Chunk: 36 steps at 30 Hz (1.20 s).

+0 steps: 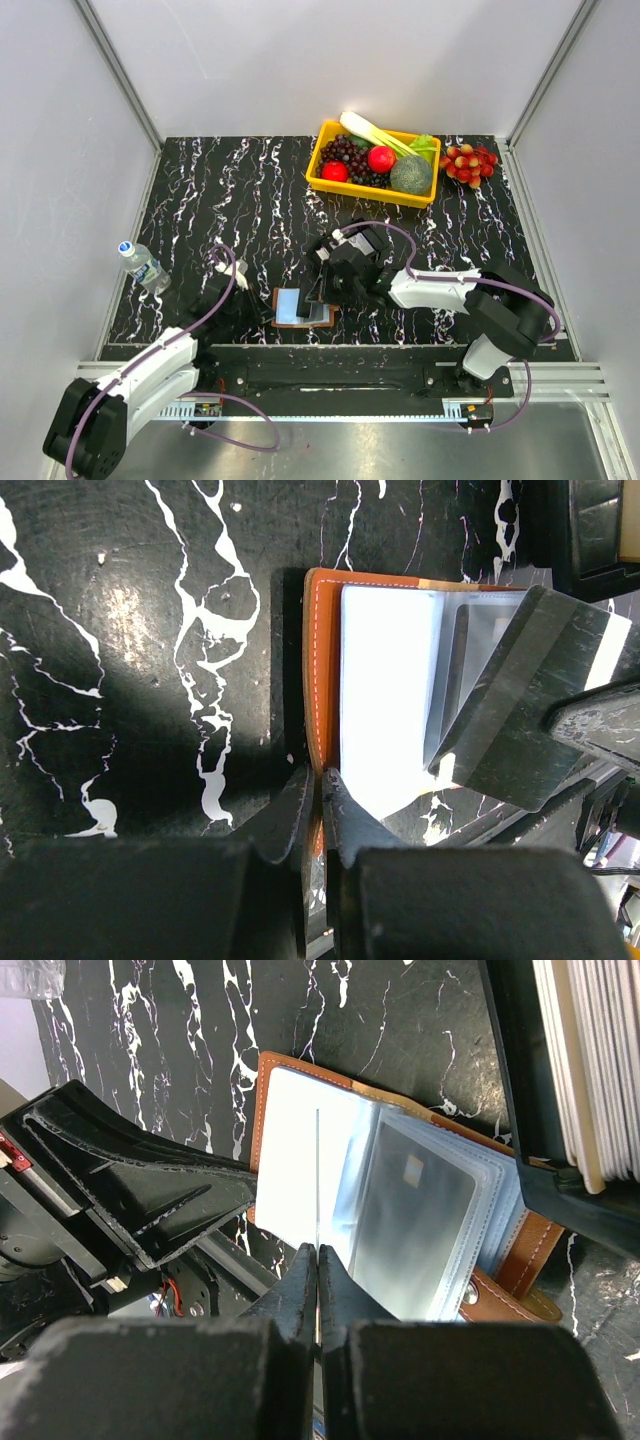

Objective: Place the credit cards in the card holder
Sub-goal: Insert the credit card into the card holder.

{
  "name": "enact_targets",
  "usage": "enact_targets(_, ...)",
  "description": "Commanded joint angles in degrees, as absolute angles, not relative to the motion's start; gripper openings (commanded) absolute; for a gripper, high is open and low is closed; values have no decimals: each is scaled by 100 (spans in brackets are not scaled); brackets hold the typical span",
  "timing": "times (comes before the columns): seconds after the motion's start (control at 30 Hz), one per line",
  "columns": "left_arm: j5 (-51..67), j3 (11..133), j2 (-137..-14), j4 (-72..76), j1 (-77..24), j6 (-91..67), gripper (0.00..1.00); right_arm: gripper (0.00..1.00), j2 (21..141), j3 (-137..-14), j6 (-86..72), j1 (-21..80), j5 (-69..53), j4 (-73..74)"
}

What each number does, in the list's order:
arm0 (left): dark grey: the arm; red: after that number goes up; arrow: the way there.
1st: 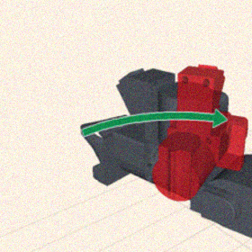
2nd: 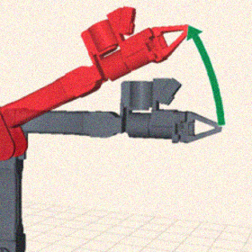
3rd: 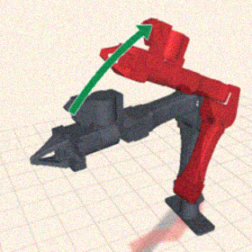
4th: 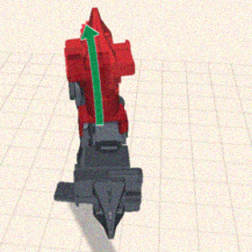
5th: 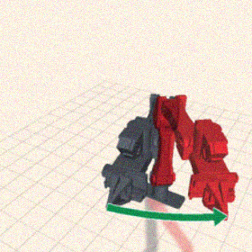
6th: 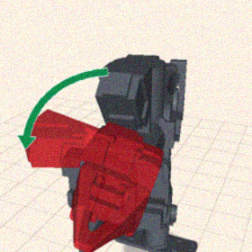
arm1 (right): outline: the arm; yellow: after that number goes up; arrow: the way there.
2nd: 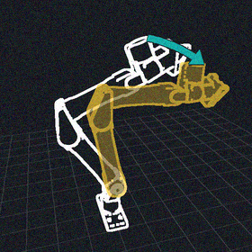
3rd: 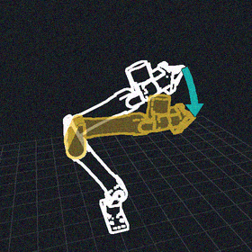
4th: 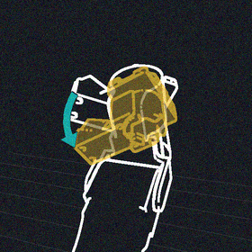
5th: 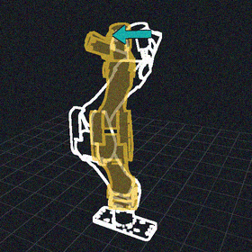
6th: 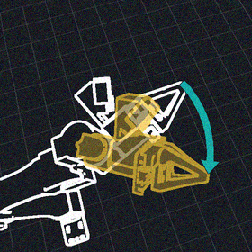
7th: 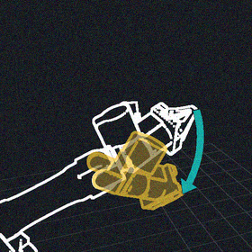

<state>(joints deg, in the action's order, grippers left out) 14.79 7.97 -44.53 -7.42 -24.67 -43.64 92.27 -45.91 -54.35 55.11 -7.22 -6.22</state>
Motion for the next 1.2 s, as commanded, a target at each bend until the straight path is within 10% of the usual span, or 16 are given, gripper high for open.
enact_targets(0.0,1309,835,-4526,-642,-2452,-4368,0,0,9158,-4553,-5291,5475,-826,-677)
enact_targets(1.17,1239,826,-4579,-712,-2452,-4421,0,2,10301,-4808,-5590,5388,-836,-334)
